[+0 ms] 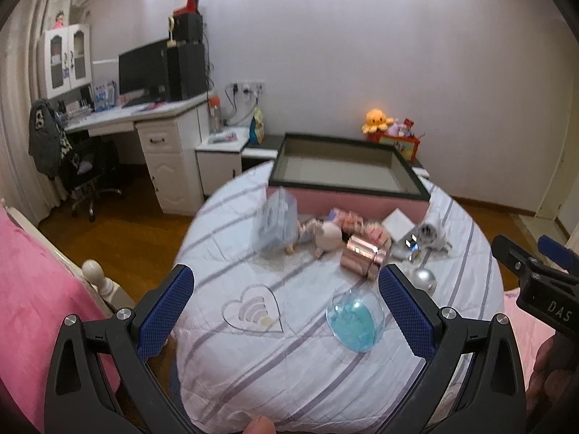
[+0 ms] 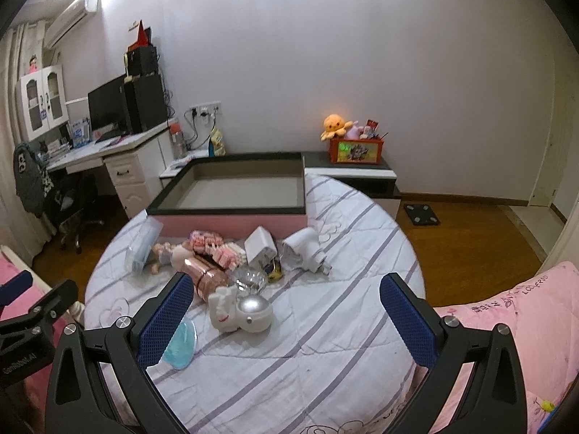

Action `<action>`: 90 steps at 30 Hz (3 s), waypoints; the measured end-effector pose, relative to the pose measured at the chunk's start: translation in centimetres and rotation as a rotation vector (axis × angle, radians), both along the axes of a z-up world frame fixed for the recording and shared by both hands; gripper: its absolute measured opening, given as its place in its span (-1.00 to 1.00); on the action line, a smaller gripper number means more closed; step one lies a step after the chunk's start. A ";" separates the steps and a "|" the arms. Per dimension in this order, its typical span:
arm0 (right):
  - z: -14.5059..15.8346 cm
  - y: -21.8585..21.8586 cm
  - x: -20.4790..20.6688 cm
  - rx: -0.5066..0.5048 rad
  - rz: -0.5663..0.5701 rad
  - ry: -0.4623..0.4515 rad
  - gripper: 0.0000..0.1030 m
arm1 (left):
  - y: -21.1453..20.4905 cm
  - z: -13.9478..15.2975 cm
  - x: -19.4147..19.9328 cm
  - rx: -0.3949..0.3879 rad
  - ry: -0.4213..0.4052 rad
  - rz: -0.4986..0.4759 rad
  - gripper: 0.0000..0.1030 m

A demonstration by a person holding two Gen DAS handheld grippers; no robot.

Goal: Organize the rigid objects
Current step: 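Grasp the blue clear oval case with left tool while right tool grasps the white astronaut lamp, then lower both held items into the pink box and open both tools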

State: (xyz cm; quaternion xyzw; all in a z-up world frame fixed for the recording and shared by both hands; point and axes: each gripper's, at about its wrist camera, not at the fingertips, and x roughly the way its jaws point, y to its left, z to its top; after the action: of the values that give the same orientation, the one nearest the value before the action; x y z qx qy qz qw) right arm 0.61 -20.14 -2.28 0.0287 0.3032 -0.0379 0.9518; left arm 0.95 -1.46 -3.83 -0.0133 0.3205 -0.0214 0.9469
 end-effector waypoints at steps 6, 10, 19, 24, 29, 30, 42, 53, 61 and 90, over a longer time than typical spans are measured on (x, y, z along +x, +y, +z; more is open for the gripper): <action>-3.3 -0.3 2.0 0.012 0.033 0.086 1.00 | -1.4 -4.2 1.4 -0.010 0.102 -0.046 1.00; -4.9 -0.6 3.0 0.024 0.048 0.127 1.00 | -2.7 -7.0 2.2 -0.021 0.167 -0.090 1.00; -6.8 -1.4 5.2 0.056 0.073 0.174 1.00 | -4.5 -10.8 4.9 -0.034 0.253 -0.109 1.00; -7.6 -0.9 6.1 0.066 0.107 0.196 1.00 | -4.2 -12.2 5.9 -0.020 0.247 -0.119 0.99; -8.7 0.3 7.1 0.085 0.163 0.232 0.97 | -3.0 -11.9 6.2 -0.028 0.222 -0.132 0.59; -9.0 0.7 7.4 0.083 0.173 0.242 0.93 | -2.7 -11.8 6.4 -0.028 0.221 -0.133 0.46; -11.0 2.2 8.1 0.082 0.234 0.292 0.40 | -1.0 -11.5 7.3 -0.064 0.211 -0.169 0.31; -7.2 0.9 7.6 0.131 0.258 0.219 0.41 | -0.3 -8.2 6.9 -0.077 0.158 -0.182 0.31; -2.7 0.3 11.8 0.092 0.265 0.111 0.41 | -0.1 -3.0 11.3 -0.054 0.037 -0.172 0.31; -6.0 -0.7 24.9 0.062 0.206 0.231 0.79 | -2.8 -3.7 26.1 -0.025 0.104 -0.142 0.99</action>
State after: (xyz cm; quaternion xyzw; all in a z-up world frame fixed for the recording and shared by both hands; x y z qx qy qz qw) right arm 25.48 -20.88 -8.27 0.0225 0.4129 0.0661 0.9081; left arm 27.06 -4.26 -7.55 -0.0036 0.3691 -0.0920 0.9248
